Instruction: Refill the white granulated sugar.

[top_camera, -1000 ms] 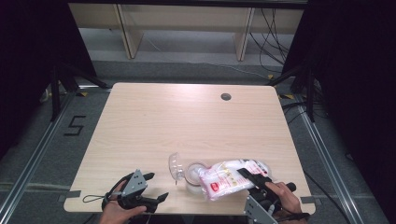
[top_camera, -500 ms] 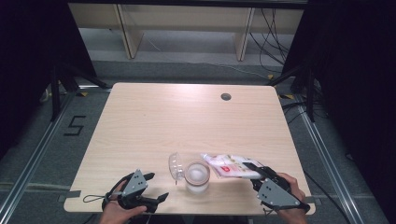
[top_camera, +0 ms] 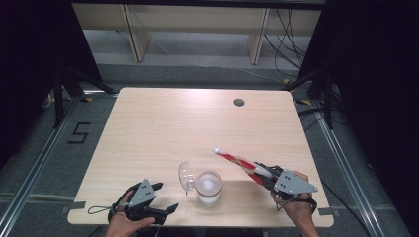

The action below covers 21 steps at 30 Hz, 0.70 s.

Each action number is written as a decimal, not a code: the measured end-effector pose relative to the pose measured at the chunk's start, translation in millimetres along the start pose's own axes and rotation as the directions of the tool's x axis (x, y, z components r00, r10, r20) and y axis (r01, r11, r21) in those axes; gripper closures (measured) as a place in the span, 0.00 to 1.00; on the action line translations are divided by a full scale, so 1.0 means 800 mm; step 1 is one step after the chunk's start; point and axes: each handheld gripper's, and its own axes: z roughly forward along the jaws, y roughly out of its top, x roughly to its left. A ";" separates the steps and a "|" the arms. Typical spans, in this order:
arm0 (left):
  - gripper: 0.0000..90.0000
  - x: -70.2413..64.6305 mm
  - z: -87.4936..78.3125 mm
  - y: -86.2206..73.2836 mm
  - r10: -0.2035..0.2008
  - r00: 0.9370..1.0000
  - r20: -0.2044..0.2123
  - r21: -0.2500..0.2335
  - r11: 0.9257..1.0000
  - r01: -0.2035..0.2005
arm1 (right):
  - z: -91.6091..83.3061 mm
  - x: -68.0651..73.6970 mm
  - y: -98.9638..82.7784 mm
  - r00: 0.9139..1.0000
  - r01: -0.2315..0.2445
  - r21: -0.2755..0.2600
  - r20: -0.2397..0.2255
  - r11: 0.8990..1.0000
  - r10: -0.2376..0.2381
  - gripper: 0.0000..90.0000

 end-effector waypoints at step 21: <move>0.18 0.000 -0.001 0.000 -0.005 1.000 0.006 -0.005 1.000 0.005 | 0.003 -0.013 -0.030 0.985 -0.174 0.049 0.022 0.984 0.173 0.89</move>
